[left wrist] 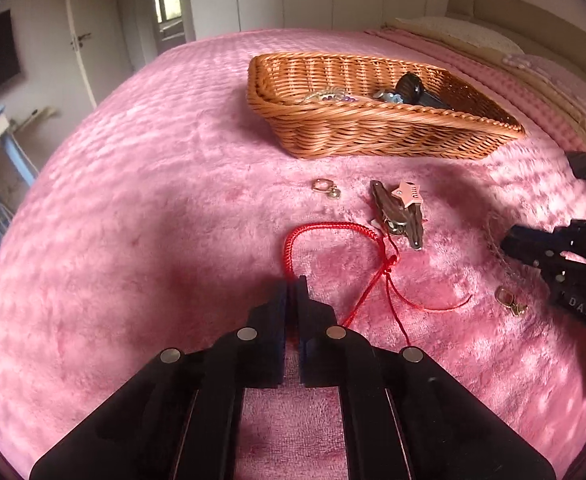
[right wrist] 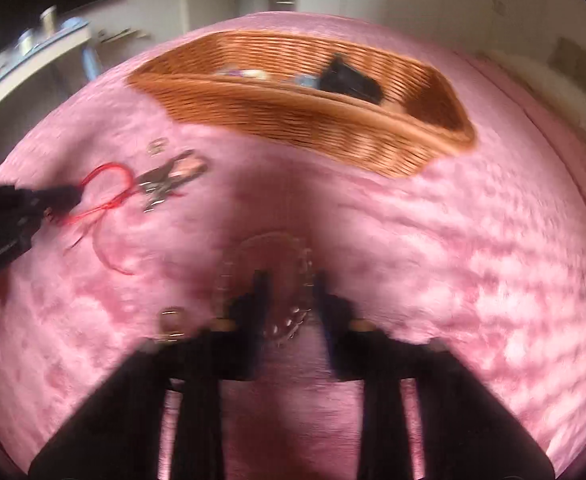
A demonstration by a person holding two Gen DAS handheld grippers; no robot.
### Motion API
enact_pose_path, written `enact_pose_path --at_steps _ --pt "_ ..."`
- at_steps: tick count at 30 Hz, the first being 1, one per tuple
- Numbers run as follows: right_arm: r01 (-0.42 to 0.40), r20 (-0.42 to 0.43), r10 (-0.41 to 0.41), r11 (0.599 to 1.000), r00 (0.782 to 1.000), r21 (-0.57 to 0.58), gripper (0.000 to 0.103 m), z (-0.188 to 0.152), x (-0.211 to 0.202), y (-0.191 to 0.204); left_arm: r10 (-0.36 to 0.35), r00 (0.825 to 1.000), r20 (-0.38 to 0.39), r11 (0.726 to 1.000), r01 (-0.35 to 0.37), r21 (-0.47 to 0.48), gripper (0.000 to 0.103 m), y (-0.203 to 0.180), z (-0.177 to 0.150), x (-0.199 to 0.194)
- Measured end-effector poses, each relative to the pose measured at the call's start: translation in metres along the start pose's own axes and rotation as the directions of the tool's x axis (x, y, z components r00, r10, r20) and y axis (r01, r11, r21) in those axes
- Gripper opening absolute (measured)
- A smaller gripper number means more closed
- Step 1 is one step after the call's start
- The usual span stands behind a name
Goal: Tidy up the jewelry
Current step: 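Close the left tool on the red string bracelet while the right tool grasps the clear bead bracelet, then carry both bracelets into the wicker basket and open both tools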
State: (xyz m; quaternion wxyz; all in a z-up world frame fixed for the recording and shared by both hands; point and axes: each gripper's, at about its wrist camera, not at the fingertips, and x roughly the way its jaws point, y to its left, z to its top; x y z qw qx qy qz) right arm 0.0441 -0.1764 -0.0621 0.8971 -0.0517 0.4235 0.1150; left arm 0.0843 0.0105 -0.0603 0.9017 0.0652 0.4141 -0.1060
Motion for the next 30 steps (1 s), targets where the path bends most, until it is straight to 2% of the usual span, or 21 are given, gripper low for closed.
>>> enact_pose_path --at_steps 3,6,12,15,21,23,25,30 --pt "-0.038 0.025 0.038 0.999 0.999 0.004 0.006 -0.001 -0.008 0.001 -0.036 0.999 0.026 0.999 0.036 -0.007 0.002 0.002 0.0 -0.007" --pt "-0.145 0.087 0.14 0.988 0.986 0.048 0.006 0.001 -0.028 -0.009 -0.093 0.993 0.072 0.995 0.094 -0.014 0.002 0.003 0.001 -0.021" --pt "-0.241 0.152 0.225 0.966 0.962 0.091 0.006 0.007 -0.053 -0.015 -0.158 0.975 0.153 0.987 0.162 -0.009 0.002 -0.003 0.006 -0.043" --pt "-0.239 0.187 0.219 0.967 0.958 0.091 0.006 0.012 -0.067 -0.014 -0.168 0.965 0.204 0.985 0.171 0.002 0.002 -0.007 0.009 -0.057" --pt "-0.202 0.276 0.163 0.972 0.947 0.12 0.006 0.029 -0.099 -0.021 -0.183 0.932 0.312 0.983 0.177 0.048 0.002 -0.022 0.024 -0.096" --pt "-0.205 0.308 0.158 0.971 0.938 0.127 0.006 0.041 -0.108 -0.028 -0.193 0.918 0.345 0.981 0.184 0.059 0.002 -0.025 0.035 -0.108" --pt "-0.188 0.338 0.133 0.973 0.932 0.137 0.006 0.053 -0.113 -0.035 -0.188 0.913 0.362 0.982 0.173 0.073 0.002 -0.028 0.047 -0.115" --pt "-0.124 0.353 0.075 0.985 0.933 0.119 0.006 0.091 -0.101 -0.041 -0.183 0.899 0.398 0.983 0.159 0.092 0.002 -0.036 0.086 -0.115"
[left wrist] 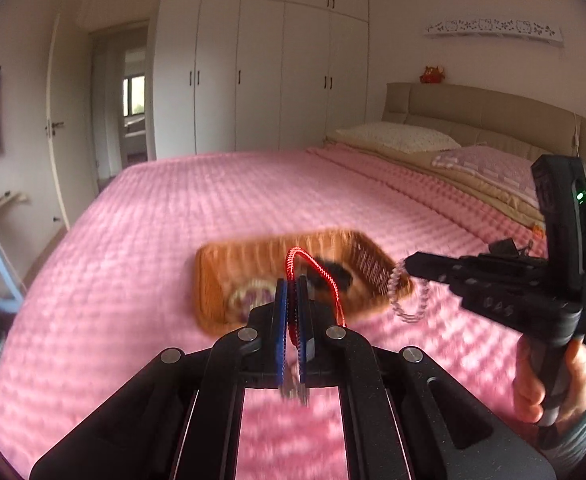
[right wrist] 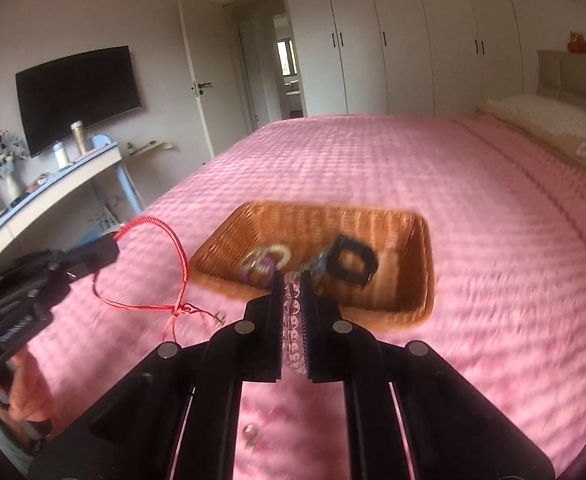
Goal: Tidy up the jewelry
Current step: 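Carry both bracelets into the wicker basket and open both tools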
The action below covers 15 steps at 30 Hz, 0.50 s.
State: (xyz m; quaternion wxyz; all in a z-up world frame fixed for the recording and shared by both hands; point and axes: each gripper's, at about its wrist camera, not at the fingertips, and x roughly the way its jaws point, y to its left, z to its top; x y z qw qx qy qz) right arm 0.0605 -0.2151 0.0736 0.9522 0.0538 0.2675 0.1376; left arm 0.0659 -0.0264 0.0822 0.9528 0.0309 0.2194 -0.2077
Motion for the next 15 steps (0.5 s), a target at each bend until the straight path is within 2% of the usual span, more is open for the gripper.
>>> enact_pose_path --at_steps 6,11,15 --pt "0.029 0.005 -0.029 0.999 1.0 -0.04 0.006 0.031 0.046 0.002 0.001 1.0 -0.004 0.998 -0.002 -0.061 0.002 0.019 0.024 0.054" --pt "0.002 -0.057 -0.004 1.0 0.998 -0.025 0.006 0.046 0.092 -0.001 0.041 0.996 -0.08 0.995 -0.048 -0.092 0.002 0.041 0.022 0.113" --pt "-0.021 -0.101 0.018 1.0 0.995 -0.02 0.006 0.043 0.128 -0.003 0.054 0.991 -0.12 0.995 -0.064 -0.079 0.002 0.054 0.011 0.134"
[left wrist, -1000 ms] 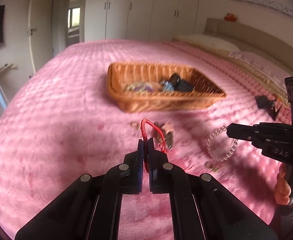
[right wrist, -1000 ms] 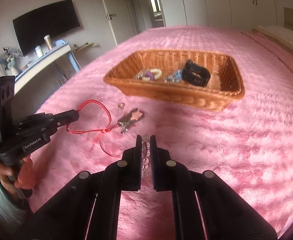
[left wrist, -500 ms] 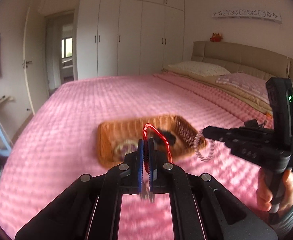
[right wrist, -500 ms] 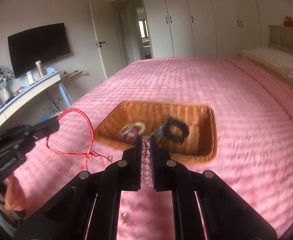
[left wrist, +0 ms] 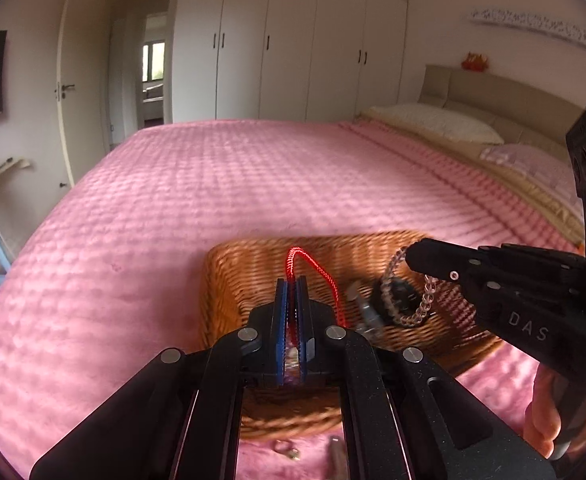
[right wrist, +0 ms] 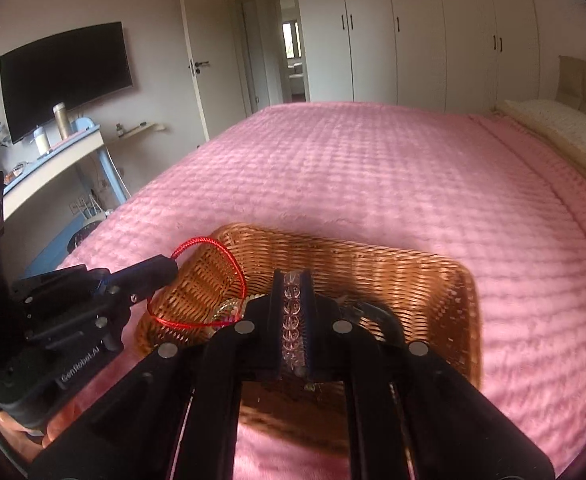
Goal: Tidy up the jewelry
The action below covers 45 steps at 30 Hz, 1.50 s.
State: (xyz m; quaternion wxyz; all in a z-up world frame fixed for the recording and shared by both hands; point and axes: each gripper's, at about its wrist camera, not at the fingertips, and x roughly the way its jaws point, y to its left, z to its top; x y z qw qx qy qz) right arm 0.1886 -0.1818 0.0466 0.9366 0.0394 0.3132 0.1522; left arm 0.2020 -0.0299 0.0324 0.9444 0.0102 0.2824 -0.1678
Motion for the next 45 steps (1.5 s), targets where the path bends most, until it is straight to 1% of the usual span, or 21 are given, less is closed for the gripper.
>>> enact_pose_path --at_steps 3,7,9,12,14,16,18,21,22,23,24,25,26,29,31,32,35,38,40,43,45 --pt "0.017 -0.024 -0.017 1.0 1.0 0.017 0.006 -0.007 0.018 -0.004 0.008 1.0 -0.025 1.0 -0.008 -0.009 0.002 0.006 -0.006 0.015" --pt "0.059 -0.027 -0.057 0.997 0.998 0.047 0.006 -0.016 0.026 -0.014 0.049 0.998 -0.05 0.999 -0.048 0.01 0.002 0.01 -0.017 0.03" --pt "0.059 -0.03 -0.057 0.997 0.998 0.052 0.006 -0.02 0.026 -0.017 0.075 0.996 -0.053 0.997 -0.073 0.037 0.003 0.007 -0.021 0.033" --pt "0.061 -0.035 -0.058 0.996 0.998 0.072 0.006 -0.02 0.027 -0.023 0.081 0.996 -0.048 0.996 -0.078 0.051 0.004 0.003 -0.02 0.031" --pt "0.058 -0.039 -0.055 0.995 0.998 0.083 0.007 -0.021 0.026 -0.026 0.098 0.994 -0.037 0.994 -0.096 0.059 0.005 0.001 -0.019 0.028" --pt "0.057 -0.045 -0.052 0.994 0.998 0.095 0.007 -0.023 0.024 -0.029 0.11 0.993 -0.031 0.992 -0.108 0.073 0.015 -0.001 -0.02 0.023" --pt "0.061 -0.042 -0.056 0.992 0.998 0.11 0.007 -0.026 0.018 -0.034 0.117 0.993 -0.026 0.991 -0.115 0.068 0.036 -0.001 -0.022 0.017" --pt "0.039 -0.042 -0.033 0.986 0.999 0.16 0.01 -0.035 0.003 -0.044 0.111 0.994 -0.008 0.993 -0.11 0.049 0.037 0.001 -0.024 0.001" --pt "0.039 -0.043 -0.032 0.984 0.999 0.175 0.015 -0.039 -0.003 -0.048 0.107 0.994 -0.001 0.993 -0.107 0.043 0.037 0.002 -0.025 -0.006" --pt "0.042 -0.042 -0.035 0.981 0.999 0.187 0.024 -0.043 -0.009 -0.05 0.103 0.995 0.008 0.994 -0.103 0.033 0.037 0.003 -0.026 -0.016" --pt "0.046 -0.038 -0.039 0.979 0.999 0.198 0.031 -0.046 -0.015 -0.052 0.097 0.995 0.015 0.995 -0.098 0.025 0.037 0.003 -0.027 -0.023" --pt "0.048 -0.03 -0.042 0.976 0.999 0.215 0.046 -0.051 -0.024 -0.054 0.09 0.996 0.022 0.996 -0.09 0.016 0.037 0.003 -0.029 -0.032" --pt "0.046 -0.019 -0.043 0.972 0.999 0.231 0.055 -0.056 -0.032 -0.055 0.083 0.996 0.028 0.996 -0.084 0.009 0.037 0.003 -0.031 -0.041" --pt "0.01 -0.003 -0.009 0.967 1.0 0.253 0.055 -0.069 -0.055 -0.053 0.068 0.997 0.044 0.998 -0.068 -0.01 0.037 0.002 -0.039 -0.067" --pt "0.002 -0.006 0.0 0.97 1.0 0.245 0.055 -0.079 -0.065 -0.043 0.048 0.998 0.05 0.999 -0.046 -0.027 0.037 0.0 -0.046 -0.08" --pt "-0.001 -0.014 0.004 0.972 1.0 0.234 0.055 -0.084 -0.068 -0.036 0.032 0.998 0.052 0.999 -0.031 -0.033 0.037 -0.001 -0.052 -0.088" --pt "-0.018 -0.06 0.03 0.982 0.998 0.188 0.055 -0.099 -0.068 -0.011 0.023 0.999 0.034 0.999 -0.022 -0.042 0.037 -0.005 -0.069 -0.098" --pt "-0.034 -0.108 0.05 0.989 0.993 0.142 0.055 -0.11 -0.059 0.015 0.022 1.0 -0.014 0.999 -0.023 -0.045 0.037 -0.009 -0.084 -0.093" --pt "-0.008 -0.149 0.027 0.991 0.988 0.131 0.055 -0.117 -0.046 0.025 0.031 0.998 -0.049 0.998 -0.033 -0.045 0.033 -0.008 -0.093 -0.088" --pt "-0.054 -0.194 0.084 0.987 0.977 0.154 0.055 -0.127 -0.026 0.028 0.013 0.995 -0.101 0.997 -0.021 -0.076 0.03 0.003 -0.103 -0.075" --pt "-0.058 -0.216 0.088 0.988 0.972 0.145 0.047 -0.132 -0.018 0.031 -0.008 0.992 -0.127 0.992 -0.008 -0.124 0.027 0.016 -0.109 -0.067"
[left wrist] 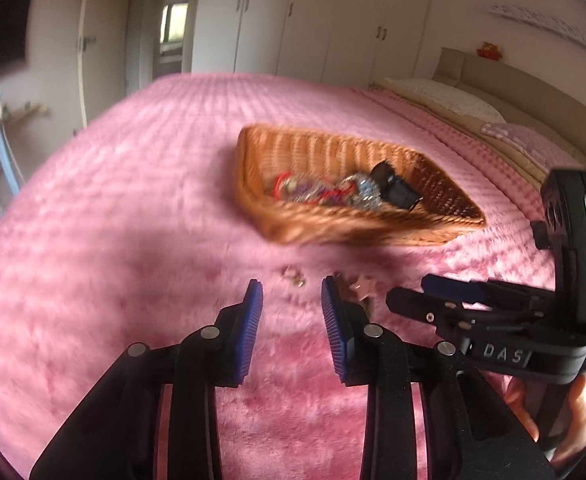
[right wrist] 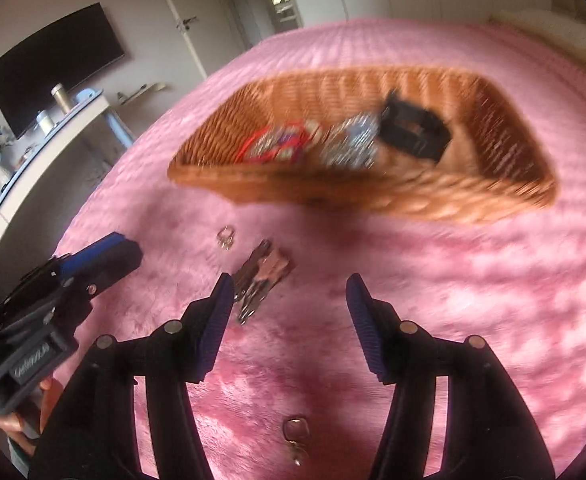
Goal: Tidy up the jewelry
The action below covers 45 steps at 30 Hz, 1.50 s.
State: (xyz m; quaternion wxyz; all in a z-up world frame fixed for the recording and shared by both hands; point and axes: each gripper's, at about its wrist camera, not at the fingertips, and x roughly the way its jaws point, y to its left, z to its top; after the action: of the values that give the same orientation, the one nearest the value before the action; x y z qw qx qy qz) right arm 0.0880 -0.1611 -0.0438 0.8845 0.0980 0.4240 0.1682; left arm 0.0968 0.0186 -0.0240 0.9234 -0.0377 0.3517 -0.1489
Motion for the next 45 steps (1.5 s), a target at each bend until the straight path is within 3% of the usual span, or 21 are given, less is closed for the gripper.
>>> enact_pose_path --at_steps 2,6,10,17,22,25,36,41,45 --pt "-0.007 -0.026 0.006 1.0 1.0 -0.008 0.037 0.0 0.007 0.001 -0.019 0.999 -0.026 0.999 0.018 -0.049 0.023 0.011 -0.002 0.008" --pt "-0.003 -0.028 0.003 1.0 1.0 -0.021 0.037 0.005 0.011 0.005 -0.032 0.998 -0.058 0.996 0.026 -0.09 0.017 0.02 -0.005 0.019" --pt "0.054 -0.057 -0.057 0.997 0.997 -0.058 0.028 0.008 0.023 0.014 -0.043 0.998 -0.053 0.997 0.039 -0.073 0.016 0.015 -0.006 0.017" --pt "0.132 -0.048 -0.138 0.984 0.989 -0.117 0.027 0.01 0.033 0.029 -0.043 0.997 -0.061 0.999 0.042 -0.026 0.016 0.002 -0.007 0.019" --pt "0.143 -0.047 -0.15 0.983 0.988 -0.115 0.027 0.009 0.027 0.021 -0.035 0.997 -0.062 0.999 0.036 0.012 0.016 -0.006 -0.008 0.02" --pt "0.207 -0.034 -0.215 0.966 0.976 -0.154 0.015 0.003 0.02 0.015 -0.042 0.997 -0.069 0.999 0.043 0.023 0.016 -0.009 -0.008 0.022" --pt "0.065 -0.011 -0.066 0.996 0.998 -0.067 0.016 0.003 0.004 -0.008 -0.092 0.983 -0.161 0.987 0.111 0.112 0.017 -0.033 -0.006 0.054" --pt "0.029 -0.024 -0.03 0.999 0.999 -0.042 0.016 0.004 0.005 -0.012 -0.142 0.975 -0.168 0.985 0.155 0.07 0.017 -0.027 -0.005 0.056" --pt "0.019 -0.02 -0.02 0.999 1.0 -0.033 0.016 0.004 0.004 -0.013 -0.234 0.964 -0.129 0.972 0.235 -0.008 0.017 -0.014 -0.001 0.048"
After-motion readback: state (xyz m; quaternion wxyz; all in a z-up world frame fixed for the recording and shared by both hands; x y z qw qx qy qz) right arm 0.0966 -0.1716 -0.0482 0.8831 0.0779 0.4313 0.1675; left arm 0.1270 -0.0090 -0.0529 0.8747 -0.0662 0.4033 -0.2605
